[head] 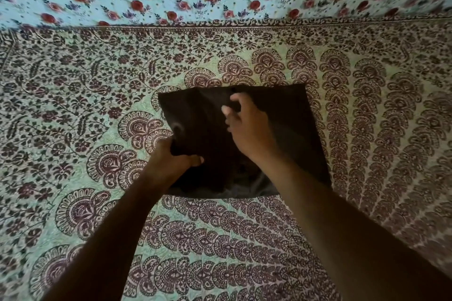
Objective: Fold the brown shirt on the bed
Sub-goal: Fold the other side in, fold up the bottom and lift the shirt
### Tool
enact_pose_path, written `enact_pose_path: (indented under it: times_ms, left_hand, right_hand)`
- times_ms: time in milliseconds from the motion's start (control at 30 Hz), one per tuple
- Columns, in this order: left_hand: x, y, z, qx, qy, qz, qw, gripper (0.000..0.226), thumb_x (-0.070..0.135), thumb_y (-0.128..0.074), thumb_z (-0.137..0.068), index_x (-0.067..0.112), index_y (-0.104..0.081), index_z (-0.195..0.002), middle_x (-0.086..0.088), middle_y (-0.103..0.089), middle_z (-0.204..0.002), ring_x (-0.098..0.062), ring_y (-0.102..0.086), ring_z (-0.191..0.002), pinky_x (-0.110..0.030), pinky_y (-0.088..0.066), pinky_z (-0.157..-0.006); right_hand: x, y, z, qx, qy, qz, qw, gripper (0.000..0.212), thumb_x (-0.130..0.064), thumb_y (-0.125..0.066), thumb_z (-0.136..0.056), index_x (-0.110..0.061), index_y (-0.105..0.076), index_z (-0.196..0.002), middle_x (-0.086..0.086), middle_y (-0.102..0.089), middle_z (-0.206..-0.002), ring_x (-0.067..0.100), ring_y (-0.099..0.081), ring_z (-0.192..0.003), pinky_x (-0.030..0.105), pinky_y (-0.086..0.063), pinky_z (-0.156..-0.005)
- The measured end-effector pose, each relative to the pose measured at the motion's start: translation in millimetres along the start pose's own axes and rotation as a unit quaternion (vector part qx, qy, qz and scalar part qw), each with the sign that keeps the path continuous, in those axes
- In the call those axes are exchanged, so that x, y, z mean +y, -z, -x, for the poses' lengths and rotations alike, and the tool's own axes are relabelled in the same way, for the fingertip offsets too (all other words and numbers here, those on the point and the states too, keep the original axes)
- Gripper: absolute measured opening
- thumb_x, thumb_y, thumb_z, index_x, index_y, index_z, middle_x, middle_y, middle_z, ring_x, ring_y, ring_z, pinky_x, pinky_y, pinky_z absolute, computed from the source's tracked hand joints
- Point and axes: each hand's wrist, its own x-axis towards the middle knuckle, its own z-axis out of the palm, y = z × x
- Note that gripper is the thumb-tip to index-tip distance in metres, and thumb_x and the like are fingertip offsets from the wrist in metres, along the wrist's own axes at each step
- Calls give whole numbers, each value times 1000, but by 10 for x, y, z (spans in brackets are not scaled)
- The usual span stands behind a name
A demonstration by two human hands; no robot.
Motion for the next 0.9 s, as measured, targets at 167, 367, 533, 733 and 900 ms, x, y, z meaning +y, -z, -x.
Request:
enact_pose_path:
  times_ms: [167,367,533,733,900]
  left_hand:
    - [176,-46,263,-176,-62,162,969,64,2,-79,-66,19,-65,-127,-6,-75,-121,-26,-72,-112,-50,-58,-96]
    - [287,-401,496,-299,-96,178,932,88,25,-91,-62,15,-54,-141,-1,-65,-139,-25,-57,-135,-44,-49,-108]
    - [345,-689,645,-282,-114,153,940,57,24,-74,-60,27,-70,-117,6,-68,-117,-19,-63,-122,-29,-53,-99]
    - [205,-626,998,-109,-36,397,910,36,14,-49,-93,6,-67,-123,-10,-70,-131,-30,-61,-128,-46,-47,-104]
    - [-285,-182,1280,3,8,307,952,25,24,-42,-108,23,-66,-114,-6,-58,-141,-29,-52,-132,-44,-47,-102]
  right_hand:
    - [-486,195,-67,-81,-98,-24,992,81,-84,-45,-88,-5,-65,-88,8,-67,-80,22,-66,-68,36,-53,-64]
    - [-724,415,11,-104,-118,98,983,83,-59,-84,-73,-8,-56,-133,7,-64,-124,27,-67,-106,28,-47,-71]
    - [-633,589,141,-40,-60,192,979,52,-15,-71,-90,0,-46,-134,18,-57,-124,36,-61,-110,30,-43,-70]
    - [-657,905,454,45,-31,118,991,21,-7,-60,-95,-9,-41,-104,0,-41,-82,12,-42,-63,17,-30,-36]
    - [-1124,914,1025,38,-44,-6,998,24,-4,-62,-90,-6,-51,-111,2,-51,-82,15,-53,-65,16,-33,-34]
